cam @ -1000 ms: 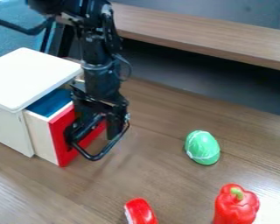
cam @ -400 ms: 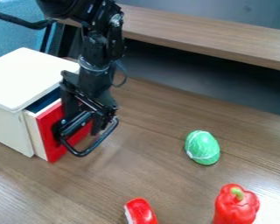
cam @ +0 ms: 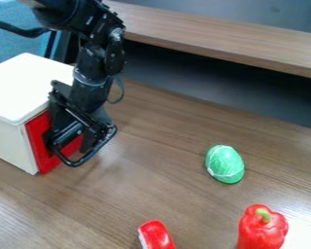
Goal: Closed the drawer
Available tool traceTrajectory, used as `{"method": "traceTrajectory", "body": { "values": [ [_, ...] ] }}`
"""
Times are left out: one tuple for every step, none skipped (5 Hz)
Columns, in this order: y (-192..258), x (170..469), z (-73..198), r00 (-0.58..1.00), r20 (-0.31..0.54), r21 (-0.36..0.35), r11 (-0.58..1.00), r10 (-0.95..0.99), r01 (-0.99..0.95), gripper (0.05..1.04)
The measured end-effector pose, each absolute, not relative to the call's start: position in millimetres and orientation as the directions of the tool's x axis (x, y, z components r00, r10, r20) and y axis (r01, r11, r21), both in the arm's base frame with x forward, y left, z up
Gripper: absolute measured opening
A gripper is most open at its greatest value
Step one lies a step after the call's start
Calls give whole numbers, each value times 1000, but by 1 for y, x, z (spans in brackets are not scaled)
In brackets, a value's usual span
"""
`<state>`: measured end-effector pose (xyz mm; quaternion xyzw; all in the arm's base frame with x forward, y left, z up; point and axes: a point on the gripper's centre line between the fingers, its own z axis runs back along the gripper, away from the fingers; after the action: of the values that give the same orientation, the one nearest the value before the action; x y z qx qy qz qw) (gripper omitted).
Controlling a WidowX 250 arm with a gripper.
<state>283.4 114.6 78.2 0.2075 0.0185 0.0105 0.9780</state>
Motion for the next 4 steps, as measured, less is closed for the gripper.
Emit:
{"method": "traceTrajectory", "body": {
  "values": [
    [120, 282, 78, 999, -27, 407, 913, 43, -29, 998],
    [117, 283, 76, 999, -15, 372, 928, 44, -35, 998],
    [87, 293, 79, 995, 40, 201, 976, -94, 84, 998],
    [37, 303, 93, 971, 117, 105, 975, -207, 195, 998]
  ]
}}
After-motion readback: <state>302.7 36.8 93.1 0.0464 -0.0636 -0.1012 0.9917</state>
